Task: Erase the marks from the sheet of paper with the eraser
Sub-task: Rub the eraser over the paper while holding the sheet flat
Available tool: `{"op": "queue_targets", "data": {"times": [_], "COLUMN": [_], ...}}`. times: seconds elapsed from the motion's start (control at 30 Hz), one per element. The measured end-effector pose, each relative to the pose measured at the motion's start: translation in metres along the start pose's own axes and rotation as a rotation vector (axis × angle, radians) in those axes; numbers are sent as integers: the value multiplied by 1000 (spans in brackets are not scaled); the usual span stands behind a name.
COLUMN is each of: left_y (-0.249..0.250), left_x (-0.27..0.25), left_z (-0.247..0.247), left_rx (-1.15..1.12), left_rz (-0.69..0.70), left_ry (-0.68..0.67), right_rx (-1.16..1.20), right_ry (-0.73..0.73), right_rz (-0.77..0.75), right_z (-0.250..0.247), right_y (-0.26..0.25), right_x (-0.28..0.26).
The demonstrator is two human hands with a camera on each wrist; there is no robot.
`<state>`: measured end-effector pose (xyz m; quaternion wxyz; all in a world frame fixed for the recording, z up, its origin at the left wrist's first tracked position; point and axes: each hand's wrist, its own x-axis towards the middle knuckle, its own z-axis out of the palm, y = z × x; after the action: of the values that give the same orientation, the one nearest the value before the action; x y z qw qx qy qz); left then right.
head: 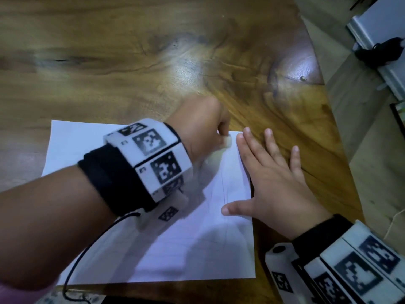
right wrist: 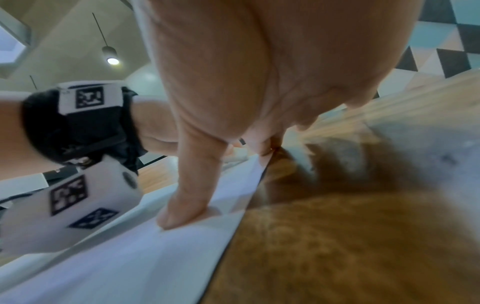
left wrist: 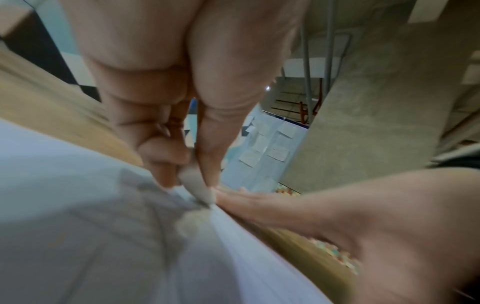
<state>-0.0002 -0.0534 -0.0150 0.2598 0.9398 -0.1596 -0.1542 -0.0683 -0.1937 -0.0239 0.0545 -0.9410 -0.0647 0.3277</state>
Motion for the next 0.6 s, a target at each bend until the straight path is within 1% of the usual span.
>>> {"op": "queue_targets", "data": {"times": [0.1,0.13,0.17,0.2,0.23,0.3,0.33,0.37,0.4,0.43,0.5,0.53,0.57,0.6], "left_y": [1,1,0,-1,-4,-9,-11,-13,-14,-14,-10,-10,-11,-13], "left_x": [-26,-31,-31,-26,-18,-2,2,0,-7,-15,-32,-33,-28,-21], "left_z": [13,15,14,11,7,-3,-5,-5,-2,2,8,9,7,3], "left_rx": [-7,-14,-15,-16,-19,-37,-35,-16,9,16,-11,-12,-7,-7], "left_rz": [88,102,101,81,48,-30,-41,-26,10,53,81,79,62,33], "left_ry": [-226,-277,-292,-264,-198,-10,41,40,-9,-84,-242,-266,-234,-167], "right_rx": [12,14,11,5,-3,-17,-22,-25,-25,-25,-24,-22,-23,-25], "right_ry": [-5,-5,-5,-5,-3,0,-3,-7,-9,-8,-7,-7,-8,-10], "right_rz": [-1,-2,0,1,3,11,14,15,15,13,9,9,12,14], "right_z": [-1,-1,-1,-1,-1,-2,-2,-2,-3,-3,-2,-2,-2,-2], "right_y": [0,0,-1,-1,-2,-2,-2,-3,-3,-3,-3,-3,-3,-3], "right_x": [0,0,0,0,-1,-1,-2,-1,-1,-1,-1,0,0,0]}}
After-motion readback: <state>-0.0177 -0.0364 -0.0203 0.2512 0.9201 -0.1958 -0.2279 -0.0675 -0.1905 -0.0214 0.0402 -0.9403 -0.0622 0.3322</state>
